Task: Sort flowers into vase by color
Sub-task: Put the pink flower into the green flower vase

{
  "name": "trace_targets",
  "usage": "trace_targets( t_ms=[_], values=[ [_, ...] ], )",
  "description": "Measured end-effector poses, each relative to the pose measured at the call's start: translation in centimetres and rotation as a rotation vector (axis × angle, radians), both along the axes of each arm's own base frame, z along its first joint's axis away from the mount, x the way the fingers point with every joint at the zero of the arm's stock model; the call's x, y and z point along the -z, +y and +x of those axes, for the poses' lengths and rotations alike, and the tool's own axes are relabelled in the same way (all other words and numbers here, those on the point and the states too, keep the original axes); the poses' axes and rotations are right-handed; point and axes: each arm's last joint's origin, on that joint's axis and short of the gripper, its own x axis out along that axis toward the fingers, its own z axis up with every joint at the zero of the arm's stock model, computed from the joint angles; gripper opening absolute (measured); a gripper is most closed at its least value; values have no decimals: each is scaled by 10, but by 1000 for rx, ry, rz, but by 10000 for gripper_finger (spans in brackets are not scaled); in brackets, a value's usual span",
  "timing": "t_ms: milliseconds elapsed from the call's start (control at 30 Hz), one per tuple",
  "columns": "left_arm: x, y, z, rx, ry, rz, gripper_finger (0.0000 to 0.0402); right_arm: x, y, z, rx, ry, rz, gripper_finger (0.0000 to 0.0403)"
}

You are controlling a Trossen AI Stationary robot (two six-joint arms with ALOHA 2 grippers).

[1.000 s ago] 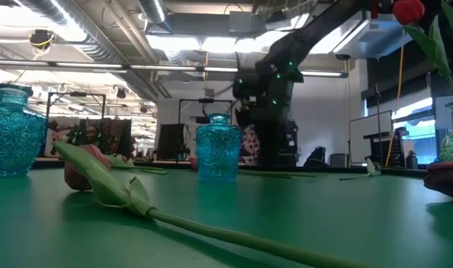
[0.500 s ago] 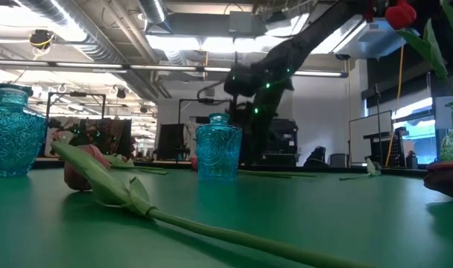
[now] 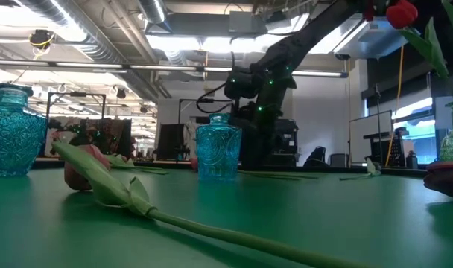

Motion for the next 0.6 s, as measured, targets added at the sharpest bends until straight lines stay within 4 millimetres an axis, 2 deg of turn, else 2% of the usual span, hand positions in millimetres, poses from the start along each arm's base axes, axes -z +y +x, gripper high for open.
trace_targets(
  t_ms=[167, 333, 600],
  values=[
    [-3, 0, -13, -2, -35, 0, 94, -7, 8, 8, -13, -59, -21, 177],
    [-3, 1, -20, -3, -39, -1, 94, 6, 7, 11, 8, -13, -120, 174],
    [-3, 1, -21, -2, -35, -1, 94, 9, 8, 12, 14, -28, -42, 170]
  ],
)
